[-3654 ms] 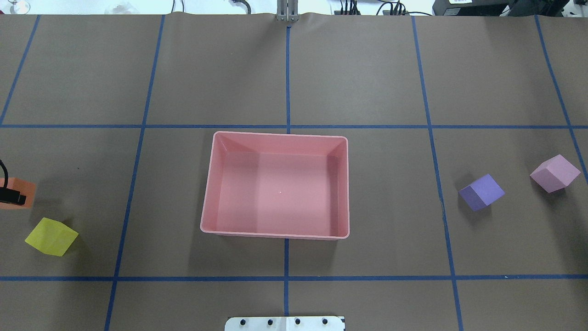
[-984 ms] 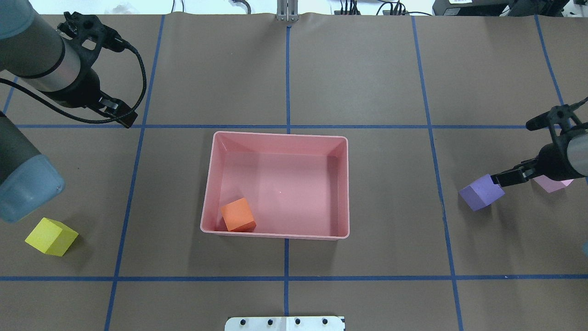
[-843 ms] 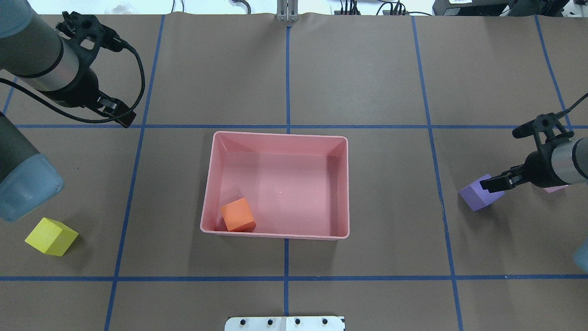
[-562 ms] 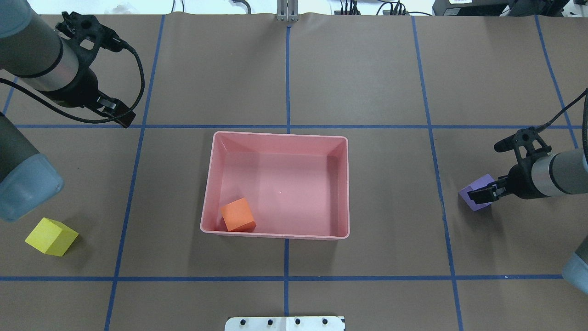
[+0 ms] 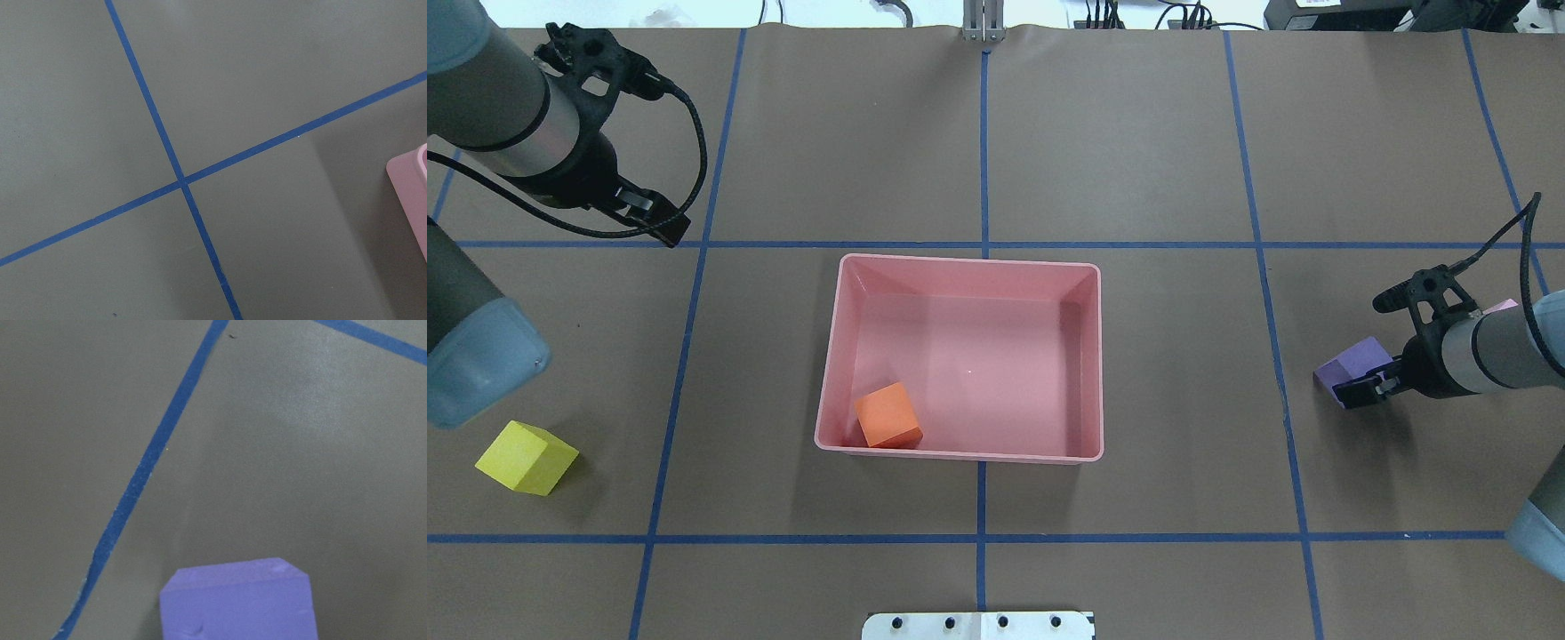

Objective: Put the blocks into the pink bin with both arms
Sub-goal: 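Raise the left gripper away while the right gripper grasps the purple cube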

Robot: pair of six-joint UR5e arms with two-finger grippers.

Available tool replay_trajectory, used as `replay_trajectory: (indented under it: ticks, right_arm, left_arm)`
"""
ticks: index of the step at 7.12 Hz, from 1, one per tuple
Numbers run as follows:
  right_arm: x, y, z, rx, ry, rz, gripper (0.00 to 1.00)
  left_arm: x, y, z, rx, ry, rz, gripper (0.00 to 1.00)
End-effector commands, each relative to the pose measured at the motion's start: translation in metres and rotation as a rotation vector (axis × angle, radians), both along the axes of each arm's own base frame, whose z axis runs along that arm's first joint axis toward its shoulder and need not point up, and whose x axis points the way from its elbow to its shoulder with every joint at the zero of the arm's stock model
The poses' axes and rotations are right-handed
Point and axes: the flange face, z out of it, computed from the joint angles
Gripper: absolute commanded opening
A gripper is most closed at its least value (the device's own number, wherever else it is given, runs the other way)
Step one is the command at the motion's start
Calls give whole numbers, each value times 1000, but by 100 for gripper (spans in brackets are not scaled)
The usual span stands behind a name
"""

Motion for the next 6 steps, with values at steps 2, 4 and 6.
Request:
replay_trajectory:
  ticks: [2, 4, 6]
  right_arm:
    - [-17, -13, -17, 15, -23, 6, 0]
    - [-6, -18, -42, -1, -67, 41, 0]
    - [-12, -42, -144, -120, -128, 132, 0]
  left_arm:
    - [-1, 1, -2, 1, 4, -4, 100]
    - [-35, -15, 4, 5, 22, 19, 100]
    - [-124, -31, 78, 28, -23, 102, 100]
